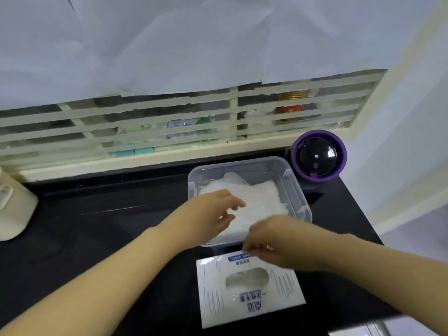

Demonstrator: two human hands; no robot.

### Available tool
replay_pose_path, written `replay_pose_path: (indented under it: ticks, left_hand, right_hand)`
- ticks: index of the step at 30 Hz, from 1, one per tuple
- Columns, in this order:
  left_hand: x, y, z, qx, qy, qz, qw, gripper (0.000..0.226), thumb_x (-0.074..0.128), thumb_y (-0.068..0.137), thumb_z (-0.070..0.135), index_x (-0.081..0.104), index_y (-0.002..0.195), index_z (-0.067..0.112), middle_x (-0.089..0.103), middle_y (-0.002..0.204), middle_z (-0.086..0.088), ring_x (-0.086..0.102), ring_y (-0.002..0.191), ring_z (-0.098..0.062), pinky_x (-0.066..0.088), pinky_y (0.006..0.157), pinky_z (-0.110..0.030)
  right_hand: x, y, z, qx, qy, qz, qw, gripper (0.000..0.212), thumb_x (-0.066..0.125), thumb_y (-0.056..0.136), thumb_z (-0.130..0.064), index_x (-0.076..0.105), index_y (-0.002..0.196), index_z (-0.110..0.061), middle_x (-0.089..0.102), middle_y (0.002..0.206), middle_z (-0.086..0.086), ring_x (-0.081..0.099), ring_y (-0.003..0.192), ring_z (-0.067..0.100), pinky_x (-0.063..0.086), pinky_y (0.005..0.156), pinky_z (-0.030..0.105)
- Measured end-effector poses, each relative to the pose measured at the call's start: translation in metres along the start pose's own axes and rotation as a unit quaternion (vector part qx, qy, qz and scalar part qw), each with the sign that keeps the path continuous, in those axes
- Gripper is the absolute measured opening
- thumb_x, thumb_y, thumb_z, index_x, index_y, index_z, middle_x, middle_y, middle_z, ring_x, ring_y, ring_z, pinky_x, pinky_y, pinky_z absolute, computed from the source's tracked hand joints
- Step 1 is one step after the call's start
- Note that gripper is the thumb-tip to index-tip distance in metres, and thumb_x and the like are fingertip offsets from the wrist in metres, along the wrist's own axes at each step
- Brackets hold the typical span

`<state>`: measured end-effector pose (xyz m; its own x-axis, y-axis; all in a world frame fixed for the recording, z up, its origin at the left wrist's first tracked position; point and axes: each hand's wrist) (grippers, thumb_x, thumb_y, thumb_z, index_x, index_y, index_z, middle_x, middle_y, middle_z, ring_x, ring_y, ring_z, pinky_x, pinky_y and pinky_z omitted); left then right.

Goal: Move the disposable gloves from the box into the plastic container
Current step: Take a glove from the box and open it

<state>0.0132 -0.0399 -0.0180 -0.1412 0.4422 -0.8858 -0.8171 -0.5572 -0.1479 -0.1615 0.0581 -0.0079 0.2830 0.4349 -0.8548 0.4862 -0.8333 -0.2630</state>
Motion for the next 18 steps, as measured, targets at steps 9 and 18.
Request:
replay_pose_path:
  ticks: [9, 18]
  left_hand:
    - [0.061, -0.062, 0.004, 0.035, 0.105, -0.110, 0.988, 0.048, 0.050, 0.098, 0.037, 0.041, 0.144, 0.030, 0.043, 0.144, 0.009, 0.048, 0.125, -0.014, 0.043, 0.096, -0.029]
    - [0.094, -0.065, 0.006, -0.091, 0.121, -0.235, 0.960, 0.110, 0.072, 0.079, 0.050, -0.004, 0.155, 0.026, -0.018, 0.162, 0.002, -0.005, 0.150, -0.022, 0.016, 0.120, -0.042]
  right_hand:
    - [0.095, 0.015, 0.016, 0.012, -0.212, -0.129, 0.969, 0.029, 0.042, 0.100, -0.023, 0.054, 0.126, -0.024, 0.060, 0.112, 0.007, 0.060, 0.097, 0.031, 0.039, 0.066, 0.035]
    - [0.109, 0.011, 0.018, 0.037, -0.240, -0.092, 0.966, 0.023, 0.041, 0.100, -0.017, 0.062, 0.109, -0.015, 0.063, 0.107, 0.005, 0.062, 0.092, 0.027, 0.042, 0.068, 0.035]
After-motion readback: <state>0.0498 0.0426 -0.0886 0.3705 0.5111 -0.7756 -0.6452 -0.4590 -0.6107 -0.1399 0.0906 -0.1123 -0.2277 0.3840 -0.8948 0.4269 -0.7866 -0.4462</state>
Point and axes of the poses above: each hand's wrist, its own y-axis towards the middle knuckle, its own x-axis out of the palm, z = x × y
